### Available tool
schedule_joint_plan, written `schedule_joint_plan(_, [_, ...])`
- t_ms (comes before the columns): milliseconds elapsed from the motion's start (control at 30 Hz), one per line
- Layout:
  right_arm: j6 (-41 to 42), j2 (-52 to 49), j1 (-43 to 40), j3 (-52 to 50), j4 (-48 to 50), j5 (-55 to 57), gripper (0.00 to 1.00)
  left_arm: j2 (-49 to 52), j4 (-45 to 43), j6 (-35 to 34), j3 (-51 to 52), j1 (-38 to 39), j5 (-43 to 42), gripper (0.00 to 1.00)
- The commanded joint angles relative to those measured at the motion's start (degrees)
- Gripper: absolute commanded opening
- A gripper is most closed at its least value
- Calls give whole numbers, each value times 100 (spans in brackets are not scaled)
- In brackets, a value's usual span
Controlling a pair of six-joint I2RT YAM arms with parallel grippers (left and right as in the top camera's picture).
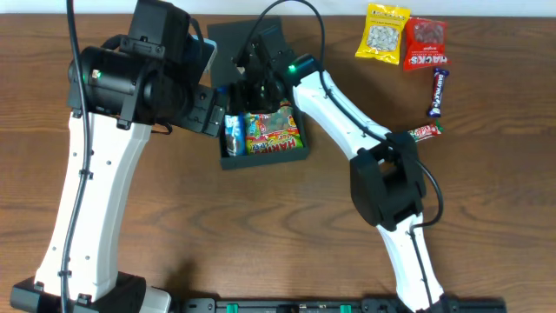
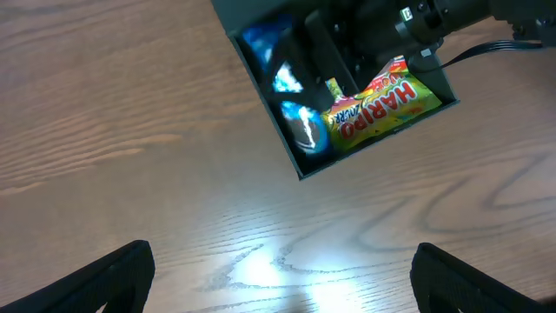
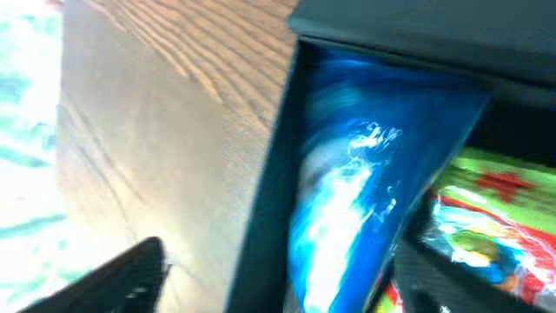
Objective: Pack container
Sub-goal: 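Lower the Oreo pack beside the Haribo bag and release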
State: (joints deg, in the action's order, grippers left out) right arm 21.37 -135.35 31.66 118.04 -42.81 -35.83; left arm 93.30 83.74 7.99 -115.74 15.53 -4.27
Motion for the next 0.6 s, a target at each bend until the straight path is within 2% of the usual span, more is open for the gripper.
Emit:
schedule_joint_plan(0, [-166, 81, -127, 363, -46, -522, 99, -74, 20, 101, 11, -2, 37, 95])
schedule_joint_plan(100, [-586, 177, -315, 765, -358, -481, 98, -74, 20, 101, 11, -2, 37, 95])
schedule_joint_plan(233, [-931, 190, -457, 839, -734, -79, 67, -74, 20, 101, 11, -2, 37, 95])
schedule_joint_plan(467, [-1141, 474, -1014, 872, -1469, 352, 61, -74, 20, 101, 11, -2, 37, 95])
schedule_joint_plan(567, [-1169, 734, -1215, 872, -2028, 1198, 58, -74, 20, 101, 11, -2, 37, 95])
